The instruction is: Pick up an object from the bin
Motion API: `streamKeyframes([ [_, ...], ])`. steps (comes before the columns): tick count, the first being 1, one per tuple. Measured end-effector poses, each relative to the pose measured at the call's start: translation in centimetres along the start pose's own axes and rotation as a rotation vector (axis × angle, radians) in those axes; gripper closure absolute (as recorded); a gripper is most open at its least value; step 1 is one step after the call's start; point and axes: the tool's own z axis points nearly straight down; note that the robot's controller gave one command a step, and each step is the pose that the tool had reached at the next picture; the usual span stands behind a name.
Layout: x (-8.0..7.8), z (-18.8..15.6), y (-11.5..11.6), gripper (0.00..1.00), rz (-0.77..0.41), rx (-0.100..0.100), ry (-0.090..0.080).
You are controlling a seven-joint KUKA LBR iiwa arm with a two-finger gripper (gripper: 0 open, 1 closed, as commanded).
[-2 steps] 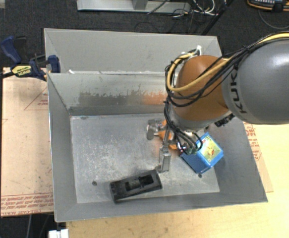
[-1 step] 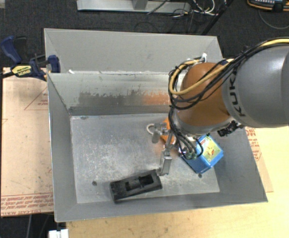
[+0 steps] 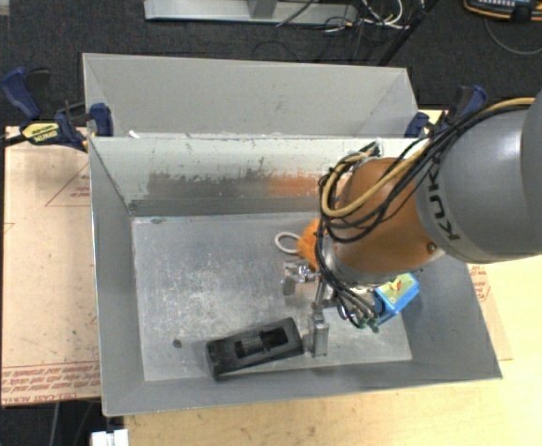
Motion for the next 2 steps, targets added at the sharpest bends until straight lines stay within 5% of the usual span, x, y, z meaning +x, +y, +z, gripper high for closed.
streamKeyframes([
  [1,2.4,1.9,1.3,0.0,-0.129,-0.001,0.008],
  [2,2.1,2.1,2.9,0.0,-0.196,0.003,0.003],
])
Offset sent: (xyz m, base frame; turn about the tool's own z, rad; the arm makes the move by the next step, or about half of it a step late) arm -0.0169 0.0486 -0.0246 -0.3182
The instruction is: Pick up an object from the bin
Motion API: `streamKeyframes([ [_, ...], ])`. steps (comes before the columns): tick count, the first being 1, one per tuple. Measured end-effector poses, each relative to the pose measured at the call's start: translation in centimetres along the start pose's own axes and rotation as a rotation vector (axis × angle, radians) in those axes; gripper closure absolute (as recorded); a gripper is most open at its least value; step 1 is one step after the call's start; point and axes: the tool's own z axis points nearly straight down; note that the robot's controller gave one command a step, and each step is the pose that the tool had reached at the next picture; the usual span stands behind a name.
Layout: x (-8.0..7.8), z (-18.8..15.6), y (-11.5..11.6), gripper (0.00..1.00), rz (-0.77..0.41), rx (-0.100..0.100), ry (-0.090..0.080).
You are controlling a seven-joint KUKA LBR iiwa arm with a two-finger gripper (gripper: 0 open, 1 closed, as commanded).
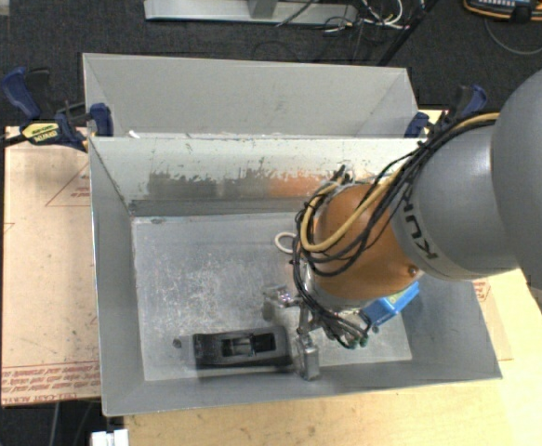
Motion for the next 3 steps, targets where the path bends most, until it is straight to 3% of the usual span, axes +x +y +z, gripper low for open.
streamKeyframes([
  [1,-1.7,0.3,1.9,0.0,-0.237,-0.002,0.006],
  [2,-2.5,0.4,8.7,1.0,0.009,-0.001,0.0],
  [3,-2.5,0.4,8.7,1.0,0.009,-0.001,0.0],
])
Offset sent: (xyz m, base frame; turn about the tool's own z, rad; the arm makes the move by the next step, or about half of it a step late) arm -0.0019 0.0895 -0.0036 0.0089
